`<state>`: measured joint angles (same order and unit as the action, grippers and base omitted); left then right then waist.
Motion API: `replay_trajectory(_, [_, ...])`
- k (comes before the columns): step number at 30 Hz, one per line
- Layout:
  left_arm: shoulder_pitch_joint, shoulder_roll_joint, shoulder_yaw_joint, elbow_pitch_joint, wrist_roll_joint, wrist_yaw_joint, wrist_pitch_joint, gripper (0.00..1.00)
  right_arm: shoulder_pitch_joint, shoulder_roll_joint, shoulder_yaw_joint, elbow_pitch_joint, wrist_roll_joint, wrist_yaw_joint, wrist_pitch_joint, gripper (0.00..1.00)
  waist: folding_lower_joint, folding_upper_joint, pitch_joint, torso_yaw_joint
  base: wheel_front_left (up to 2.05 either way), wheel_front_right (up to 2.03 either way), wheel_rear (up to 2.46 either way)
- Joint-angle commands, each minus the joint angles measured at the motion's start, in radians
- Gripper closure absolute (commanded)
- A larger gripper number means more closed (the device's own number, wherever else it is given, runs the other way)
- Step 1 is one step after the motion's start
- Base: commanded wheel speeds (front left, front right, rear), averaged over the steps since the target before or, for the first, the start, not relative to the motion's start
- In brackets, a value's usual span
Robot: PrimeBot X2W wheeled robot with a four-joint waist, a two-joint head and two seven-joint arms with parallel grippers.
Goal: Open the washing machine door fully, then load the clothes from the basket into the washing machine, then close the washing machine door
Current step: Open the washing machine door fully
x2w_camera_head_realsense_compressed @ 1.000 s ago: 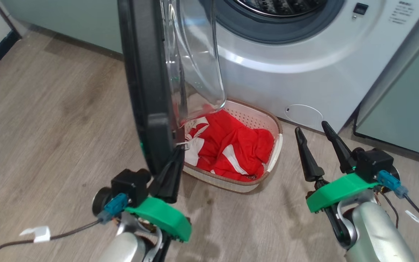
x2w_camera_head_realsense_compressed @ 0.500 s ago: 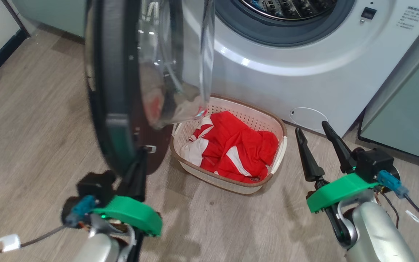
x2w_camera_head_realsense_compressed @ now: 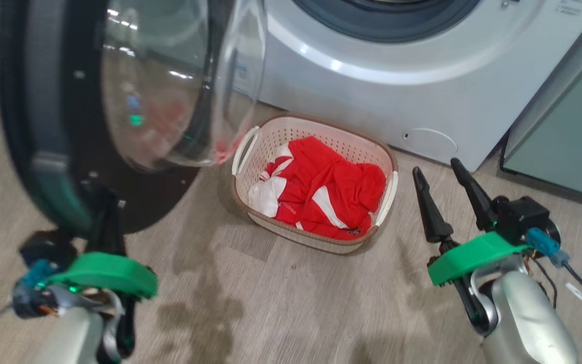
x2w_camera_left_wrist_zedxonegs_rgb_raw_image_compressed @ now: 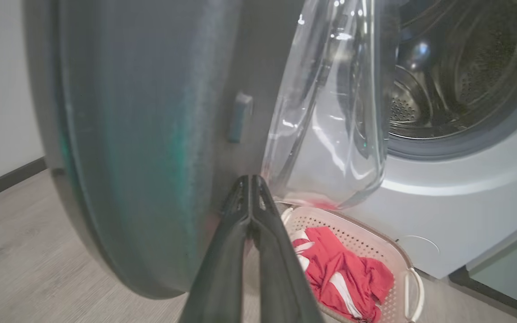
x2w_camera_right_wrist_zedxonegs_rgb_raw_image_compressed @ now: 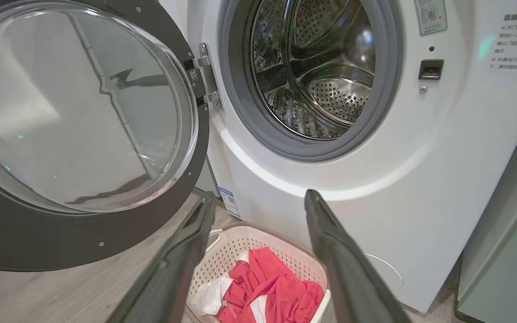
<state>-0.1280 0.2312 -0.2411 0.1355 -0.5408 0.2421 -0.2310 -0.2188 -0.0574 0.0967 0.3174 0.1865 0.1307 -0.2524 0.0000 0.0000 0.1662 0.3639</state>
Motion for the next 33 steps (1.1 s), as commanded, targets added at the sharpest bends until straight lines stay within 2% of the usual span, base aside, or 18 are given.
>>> replay_trajectory(1, [-0.049,0.034,0.064,-0.002,-0.009,0.005,-0.01,1.0,-0.045,0.007,0.018,-0.033,-0.012,0.0,-0.009,0.0,0.0,0.0,0.015,-0.004,0.0,0.0,0.0])
replay_trajectory(7, [-0.089,0.038,0.164,0.063,-0.046,-0.012,-0.027,1.0,-0.068,0.005,0.012,-0.035,-0.031,0.0,-0.009,0.0,0.0,0.0,0.057,-0.009,0.0,0.0,0.0])
replay_trajectory(16, [-0.154,0.032,0.327,0.136,-0.05,-0.062,-0.03,1.0,-0.101,-0.003,0.008,-0.049,-0.046,0.0,0.0,0.0,0.0,0.0,0.114,-0.013,0.0,0.0,0.0])
replay_trajectory(26, [-0.254,0.031,0.508,0.264,-0.02,-0.167,-0.031,1.0,-0.121,-0.01,0.001,-0.067,-0.056,0.0,0.015,0.0,0.0,0.0,0.157,-0.016,0.0,0.0,0.0])
replay_trajectory(33, [-0.337,0.037,0.578,0.365,0.017,-0.227,-0.031,1.0,-0.129,-0.014,-0.009,-0.077,-0.058,0.0,0.023,0.0,0.0,0.0,0.178,-0.014,0.0,0.0,0.0])
